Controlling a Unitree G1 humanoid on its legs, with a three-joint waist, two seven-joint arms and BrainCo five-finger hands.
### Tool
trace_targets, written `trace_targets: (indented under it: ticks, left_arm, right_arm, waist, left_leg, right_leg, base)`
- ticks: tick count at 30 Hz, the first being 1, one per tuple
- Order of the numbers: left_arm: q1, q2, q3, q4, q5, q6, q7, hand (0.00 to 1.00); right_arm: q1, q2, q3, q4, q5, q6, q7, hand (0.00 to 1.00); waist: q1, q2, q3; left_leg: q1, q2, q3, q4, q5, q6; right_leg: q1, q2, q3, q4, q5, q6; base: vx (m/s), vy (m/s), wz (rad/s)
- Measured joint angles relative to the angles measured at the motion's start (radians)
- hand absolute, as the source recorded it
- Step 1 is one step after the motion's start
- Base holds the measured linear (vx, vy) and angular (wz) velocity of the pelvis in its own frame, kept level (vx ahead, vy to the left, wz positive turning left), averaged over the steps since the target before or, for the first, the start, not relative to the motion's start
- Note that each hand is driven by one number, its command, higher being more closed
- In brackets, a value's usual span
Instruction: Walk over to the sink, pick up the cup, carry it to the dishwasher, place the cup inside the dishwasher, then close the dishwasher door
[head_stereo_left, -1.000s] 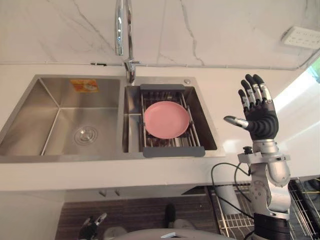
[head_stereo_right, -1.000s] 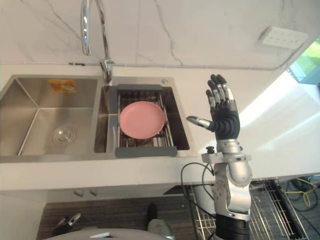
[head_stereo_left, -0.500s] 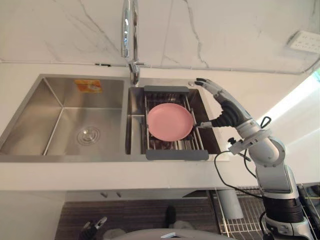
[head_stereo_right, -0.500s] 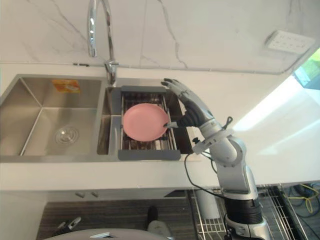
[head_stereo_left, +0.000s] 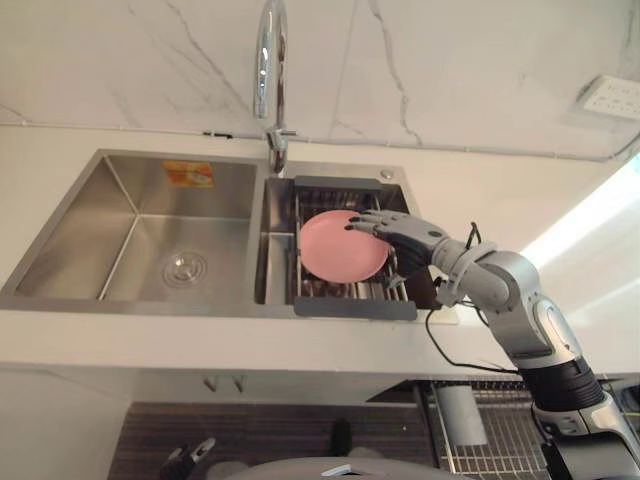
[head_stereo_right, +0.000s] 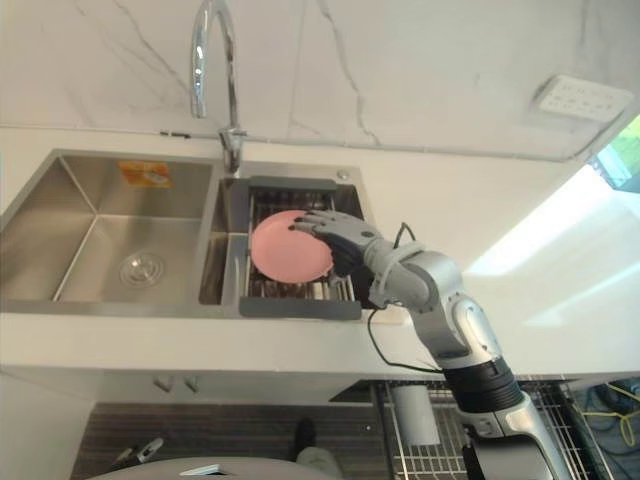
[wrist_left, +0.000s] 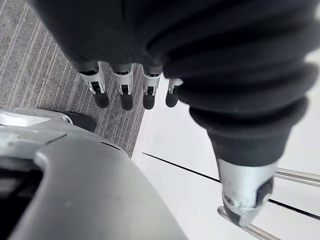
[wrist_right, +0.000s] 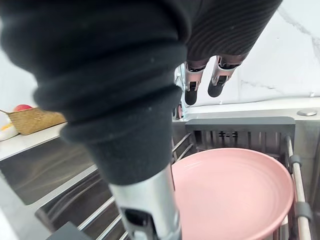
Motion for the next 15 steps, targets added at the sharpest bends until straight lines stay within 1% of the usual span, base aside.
trace_targets:
  ticks: [3,5,10,11,15]
  left_arm:
    - [-0.003,0.001,0.000,0.000,0.009,0.000,0.000,0.00]
    - [-0.002,0.009,-0.015,-0.001,0.009,0.000,0.000,0.00]
    - [-0.001,0.014,-0.033,-0.003,0.010,0.000,0.000,0.00]
    - [-0.001,0.015,-0.038,-0.003,0.010,0.000,0.000,0.00]
    - [0.001,0.016,-0.041,-0.011,0.010,0.000,0.000,0.00]
  right_arm:
    - [-0.005,0.000,0.004,0.007,-0.046,-0.003,-0.007,0.00]
    - [-0.005,0.001,0.022,0.049,-0.078,-0.010,-0.011,0.00]
    - [-0.005,0.002,0.072,0.122,-0.139,-0.028,-0.032,0.00]
    - [-0.004,0.003,0.083,0.140,-0.154,-0.032,-0.048,0.00]
    - [-0.004,0.003,0.087,0.172,-0.193,-0.034,-0.060,0.00]
  waist:
    - [0.009,-0.003,-0.003]
    - [0.015,-0.007,-0.006]
    - [0.019,-0.008,-0.006]
    - [0.018,-0.008,-0.006]
    - [0.019,-0.008,-0.006]
  left_leg:
    - [-0.001,0.000,0.000,0.000,0.000,0.000]
    - [-0.001,0.000,-0.002,0.000,0.001,0.000]
    - [-0.003,0.000,-0.007,-0.003,0.007,-0.002]
    - [-0.005,0.000,-0.011,-0.004,0.010,-0.003]
    - [-0.007,0.000,-0.023,-0.021,0.023,-0.004]
  right_leg:
    - [0.000,0.000,-0.001,0.000,0.000,0.000]
    - [0.000,-0.003,-0.003,-0.006,0.000,0.000]
    - [0.000,-0.006,-0.010,-0.006,-0.001,0.001]
    - [0.000,-0.007,-0.015,-0.006,-0.001,0.001]
    - [-0.001,-0.008,-0.028,-0.007,-0.002,0.002]
  base:
    - [0.00,0.000,0.00]
    - [0.00,0.000,0.00]
    - [-0.02,-0.004,0.03]
    - [-0.03,-0.009,0.07]
    - [-0.03,-0.011,0.10]
